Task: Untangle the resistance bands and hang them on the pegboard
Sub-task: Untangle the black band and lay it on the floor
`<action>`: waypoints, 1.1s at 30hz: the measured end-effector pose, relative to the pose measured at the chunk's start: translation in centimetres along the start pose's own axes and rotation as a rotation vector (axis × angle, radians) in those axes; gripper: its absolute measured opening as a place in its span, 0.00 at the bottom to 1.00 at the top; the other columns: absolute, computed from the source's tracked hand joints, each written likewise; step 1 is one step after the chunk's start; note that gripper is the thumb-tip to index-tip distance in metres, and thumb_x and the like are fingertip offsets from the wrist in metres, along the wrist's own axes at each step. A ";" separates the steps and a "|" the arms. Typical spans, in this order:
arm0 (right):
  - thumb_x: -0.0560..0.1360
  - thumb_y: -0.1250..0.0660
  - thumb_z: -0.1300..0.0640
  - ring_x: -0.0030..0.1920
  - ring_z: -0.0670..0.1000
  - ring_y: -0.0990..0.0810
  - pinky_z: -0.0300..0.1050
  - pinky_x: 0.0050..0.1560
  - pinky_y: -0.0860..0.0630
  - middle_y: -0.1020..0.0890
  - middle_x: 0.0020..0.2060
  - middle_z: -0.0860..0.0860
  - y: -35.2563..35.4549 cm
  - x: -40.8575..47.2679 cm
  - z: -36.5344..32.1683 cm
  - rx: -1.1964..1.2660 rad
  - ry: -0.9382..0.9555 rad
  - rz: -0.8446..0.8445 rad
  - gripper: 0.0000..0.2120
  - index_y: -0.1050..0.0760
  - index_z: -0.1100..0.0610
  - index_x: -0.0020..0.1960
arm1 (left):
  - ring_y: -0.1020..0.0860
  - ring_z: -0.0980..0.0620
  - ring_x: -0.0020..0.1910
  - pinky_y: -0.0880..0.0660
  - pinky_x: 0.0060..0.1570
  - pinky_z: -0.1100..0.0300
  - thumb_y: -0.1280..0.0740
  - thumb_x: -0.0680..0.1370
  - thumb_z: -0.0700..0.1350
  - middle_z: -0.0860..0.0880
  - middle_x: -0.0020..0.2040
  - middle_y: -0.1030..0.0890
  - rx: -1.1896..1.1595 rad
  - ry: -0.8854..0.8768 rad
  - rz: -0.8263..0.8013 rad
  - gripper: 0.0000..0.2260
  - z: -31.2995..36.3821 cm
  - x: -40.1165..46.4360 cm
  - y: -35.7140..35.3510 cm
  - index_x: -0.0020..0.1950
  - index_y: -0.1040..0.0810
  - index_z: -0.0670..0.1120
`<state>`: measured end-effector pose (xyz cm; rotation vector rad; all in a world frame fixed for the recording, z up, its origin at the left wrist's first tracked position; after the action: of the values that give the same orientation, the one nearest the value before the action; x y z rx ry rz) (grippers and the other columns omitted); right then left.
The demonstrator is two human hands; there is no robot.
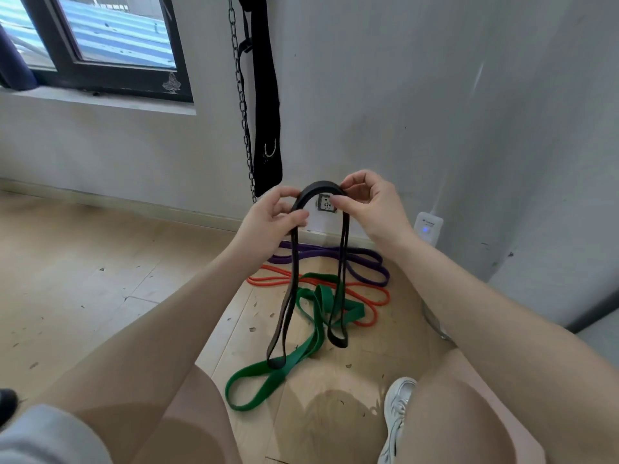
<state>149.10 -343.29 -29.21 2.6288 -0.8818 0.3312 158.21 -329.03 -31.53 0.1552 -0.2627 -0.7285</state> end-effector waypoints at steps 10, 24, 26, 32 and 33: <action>0.72 0.30 0.63 0.41 0.49 0.22 0.37 0.40 0.26 0.20 0.40 0.50 -0.6 0.0 0.1 0.141 -0.036 -0.031 0.11 0.30 0.51 0.44 | 0.18 0.49 0.51 0.22 0.55 0.48 0.33 0.75 0.37 0.47 0.50 0.17 -0.277 0.063 0.065 0.09 -0.1 0.0 -1.8 0.54 0.22 0.45; 0.72 0.30 0.62 0.42 0.50 0.18 0.45 0.47 0.19 0.22 0.43 0.47 -1.0 -0.7 1.1 0.138 -0.059 0.076 0.10 0.29 0.51 0.44 | 0.18 0.55 0.46 0.22 0.50 0.61 0.31 0.74 0.38 0.47 0.45 0.19 -0.114 -0.133 0.226 0.06 0.0 -0.2 -2.6 0.48 0.26 0.42; 0.73 0.31 0.62 0.41 0.48 0.19 0.42 0.46 0.19 0.22 0.42 0.48 -1.5 -1.1 1.4 0.144 -0.070 0.098 0.08 0.28 0.52 0.45 | 0.18 0.51 0.47 0.21 0.51 0.54 0.32 0.74 0.38 0.44 0.47 0.19 -0.133 -0.128 0.249 0.06 -0.6 -0.2 -2.7 0.49 0.26 0.42; 0.74 0.32 0.60 0.40 0.42 0.20 0.37 0.46 0.21 0.22 0.42 0.45 -2.3 -2.0 1.8 0.105 -0.031 0.129 0.05 0.27 0.54 0.48 | 0.18 0.48 0.46 0.21 0.51 0.47 0.33 0.74 0.36 0.44 0.46 0.19 -0.218 -0.089 0.289 0.07 -1.7 -0.8 -3.0 0.45 0.26 0.47; 0.74 0.32 0.60 0.41 0.42 0.20 0.39 0.47 0.20 0.21 0.43 0.45 -2.4 -2.1 1.9 0.111 -0.032 0.113 0.05 0.27 0.54 0.48 | 0.18 0.48 0.47 0.21 0.51 0.47 0.33 0.75 0.36 0.44 0.46 0.19 -0.217 -0.092 0.285 0.07 -1.8 -0.9 -3.0 0.46 0.26 0.47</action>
<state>149.18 -341.12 -32.21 2.6975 -1.0532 0.3778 156.17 -330.56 -34.08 -0.1205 -0.2848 -0.4771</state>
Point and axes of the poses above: each hand's wrist, its own x-axis towards the middle knuckle, its own y-axis out of the back of the hand, z = x × y, the point moved 5 cm from there along x, towards the middle knuckle
